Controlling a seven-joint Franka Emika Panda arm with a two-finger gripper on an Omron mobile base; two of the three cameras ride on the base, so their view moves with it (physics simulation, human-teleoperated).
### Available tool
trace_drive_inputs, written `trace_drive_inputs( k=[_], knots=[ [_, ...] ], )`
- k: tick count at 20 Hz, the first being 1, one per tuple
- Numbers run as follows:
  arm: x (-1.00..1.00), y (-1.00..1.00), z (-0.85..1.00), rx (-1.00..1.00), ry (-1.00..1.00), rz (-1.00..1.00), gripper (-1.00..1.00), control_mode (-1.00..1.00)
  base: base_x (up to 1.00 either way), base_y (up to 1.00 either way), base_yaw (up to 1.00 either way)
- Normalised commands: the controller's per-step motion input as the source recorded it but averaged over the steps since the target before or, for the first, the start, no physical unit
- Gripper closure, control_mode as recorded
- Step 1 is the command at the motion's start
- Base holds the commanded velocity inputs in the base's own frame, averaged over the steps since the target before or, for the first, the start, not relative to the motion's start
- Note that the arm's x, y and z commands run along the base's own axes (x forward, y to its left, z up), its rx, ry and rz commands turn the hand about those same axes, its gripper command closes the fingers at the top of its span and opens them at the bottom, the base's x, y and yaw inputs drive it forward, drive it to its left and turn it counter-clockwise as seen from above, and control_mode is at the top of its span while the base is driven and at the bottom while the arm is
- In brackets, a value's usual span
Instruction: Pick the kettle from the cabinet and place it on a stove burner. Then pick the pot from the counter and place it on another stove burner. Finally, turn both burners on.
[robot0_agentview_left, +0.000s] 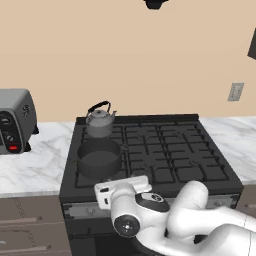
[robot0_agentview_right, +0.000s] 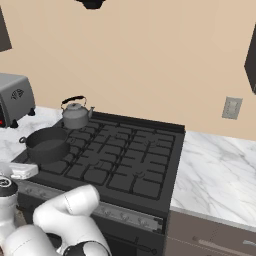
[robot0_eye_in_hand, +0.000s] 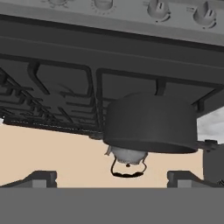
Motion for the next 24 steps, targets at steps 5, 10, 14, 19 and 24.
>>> trace_drive_inputs(
  k=[5, 10, 14, 19, 24],
  knots=[
    [-0.2, 0.0, -0.05, -0.04, -0.11, 0.0, -1.0, -1.0, 0.0, 0.0, 0.0],
    [-0.13, 0.0, -0.03, -0.03, -0.08, 0.0, -1.0, -1.0, 0.0, 0.0, 0.0],
    [-0.09, 0.0, -0.05, -0.04, -0.06, 0.0, -1.0, -1.0, 0.0, 0.0, 0.0],
    [-0.14, 0.0, -0.27, -0.03, -0.02, 0.0, -1.0, -1.0, 0.0, 0.0, 0.0],
    [-0.05, 0.03, -0.37, 0.0, 0.01, 0.0, -1.0, -1.0, 0.0, 0.0, 0.0]
  ],
)
